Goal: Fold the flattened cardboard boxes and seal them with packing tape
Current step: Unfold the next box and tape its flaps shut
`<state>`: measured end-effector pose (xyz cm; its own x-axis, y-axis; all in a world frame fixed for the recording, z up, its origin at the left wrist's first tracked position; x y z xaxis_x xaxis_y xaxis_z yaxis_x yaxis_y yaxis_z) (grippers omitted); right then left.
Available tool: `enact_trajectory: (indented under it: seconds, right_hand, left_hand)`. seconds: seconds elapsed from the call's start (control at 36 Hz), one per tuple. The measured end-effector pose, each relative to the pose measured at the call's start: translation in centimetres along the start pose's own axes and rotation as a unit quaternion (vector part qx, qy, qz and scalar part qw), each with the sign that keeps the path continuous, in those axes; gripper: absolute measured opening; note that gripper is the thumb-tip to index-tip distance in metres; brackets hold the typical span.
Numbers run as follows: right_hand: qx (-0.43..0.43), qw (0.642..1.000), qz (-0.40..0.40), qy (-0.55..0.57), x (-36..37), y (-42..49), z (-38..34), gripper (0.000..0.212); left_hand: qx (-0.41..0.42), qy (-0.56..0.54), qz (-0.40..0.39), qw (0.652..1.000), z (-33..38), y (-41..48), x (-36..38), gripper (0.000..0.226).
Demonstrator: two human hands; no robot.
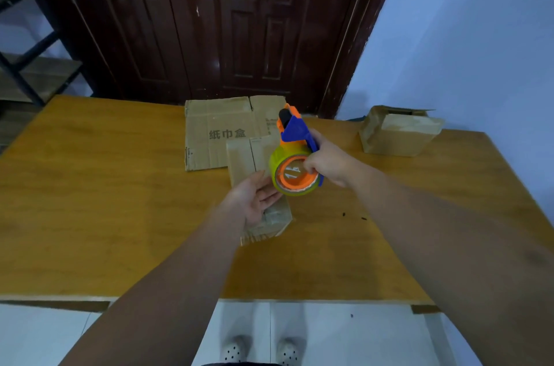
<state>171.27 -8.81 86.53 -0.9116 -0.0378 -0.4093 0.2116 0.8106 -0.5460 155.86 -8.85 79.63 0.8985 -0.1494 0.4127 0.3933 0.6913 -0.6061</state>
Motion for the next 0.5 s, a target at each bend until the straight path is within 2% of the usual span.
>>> enact_trajectory:
  seconds: [0.06,0.19,0.28,0.5]
  right_hand:
    - [0.006,1.0,0.008,-0.02,-0.3,-0.1,0.1,0.089]
    - [0.004,0.998,0.007,-0.058,-0.7,0.0,0.5,0.086]
    - [0.008,0.999,0.005,-0.047,-0.7,0.1,0.9,0.087]
    - [0.014,0.998,0.006,0.053,-0.6,1.4,1.3,0.083]
  left_hand:
    - [0.016,0.001,0.015,1.0,0.5,0.0,0.1,0.035]
    - [0.023,-0.003,0.024,0.999,0.7,0.4,0.2,0.029]
    - [0.032,0.009,0.026,0.999,0.6,1.1,0.1,0.016]
    - [0.075,0.058,0.0,0.996,1.0,1.1,0.6,0.024]
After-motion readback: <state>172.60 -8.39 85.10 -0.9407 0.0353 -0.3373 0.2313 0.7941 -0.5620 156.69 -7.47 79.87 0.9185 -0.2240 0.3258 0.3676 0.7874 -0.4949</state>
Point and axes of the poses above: each hand's wrist, its own y-axis towards the middle knuckle, its own x-axis out of the palm, z = x × y, the point moved 4 cm from there along y, towards the middle knuckle, and after that the axes turned 11 degrees about x, right-handed, at the moved point
